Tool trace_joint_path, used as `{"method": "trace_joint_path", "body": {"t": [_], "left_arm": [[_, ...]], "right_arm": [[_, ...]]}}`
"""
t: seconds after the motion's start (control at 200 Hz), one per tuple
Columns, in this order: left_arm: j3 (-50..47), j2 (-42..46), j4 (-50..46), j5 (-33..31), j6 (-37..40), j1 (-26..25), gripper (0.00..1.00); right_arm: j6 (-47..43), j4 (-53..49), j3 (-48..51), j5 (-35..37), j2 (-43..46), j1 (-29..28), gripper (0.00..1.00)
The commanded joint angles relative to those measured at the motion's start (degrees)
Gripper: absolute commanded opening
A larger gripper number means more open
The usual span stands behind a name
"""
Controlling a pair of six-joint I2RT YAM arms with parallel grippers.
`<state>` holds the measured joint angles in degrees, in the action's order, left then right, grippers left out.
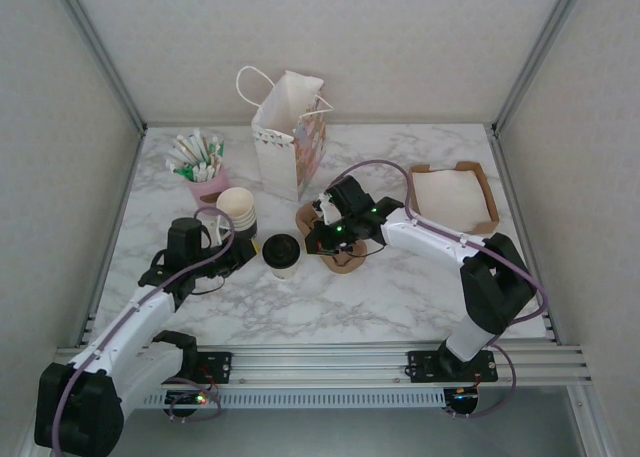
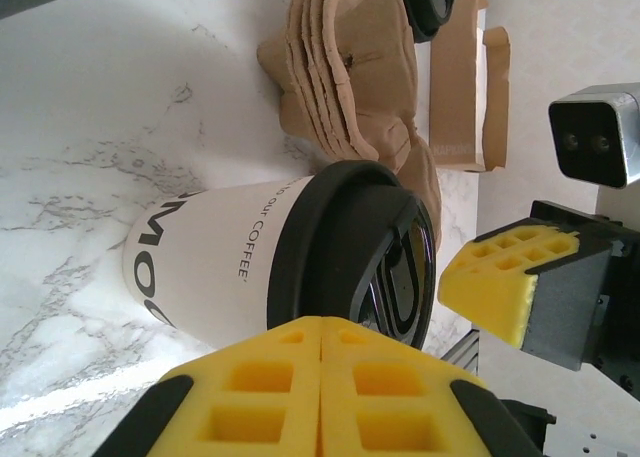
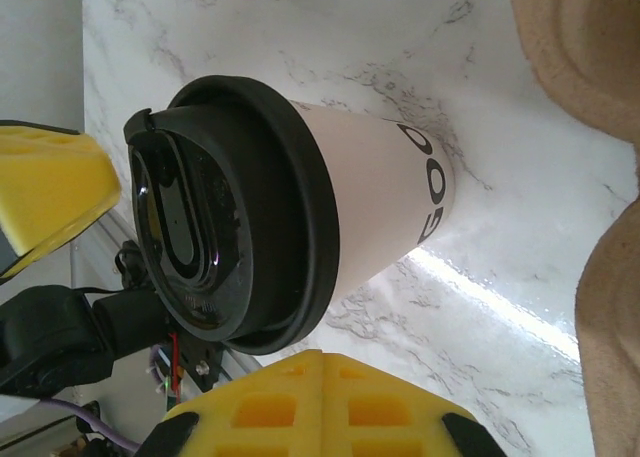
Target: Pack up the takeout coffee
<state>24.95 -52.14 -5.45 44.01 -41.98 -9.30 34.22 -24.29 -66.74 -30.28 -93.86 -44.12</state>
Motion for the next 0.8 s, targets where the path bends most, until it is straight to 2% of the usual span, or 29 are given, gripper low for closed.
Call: {"method": "trace_joint_path", "body": {"t": [0.0,0.791], "left_arm": [[0.9,-0.9,2.7,2.2,1.2,0.7,0.08],[0.2,-3.0,3.0,2.2,2.2,0.8,0.1]], "right_arm": [[1.0,2.1,-0.3,-1.4,0.3,-0.6,0.0],[0.8,2.4,-3.6,-2.1,-3.7,-1.7,0.0]]}}
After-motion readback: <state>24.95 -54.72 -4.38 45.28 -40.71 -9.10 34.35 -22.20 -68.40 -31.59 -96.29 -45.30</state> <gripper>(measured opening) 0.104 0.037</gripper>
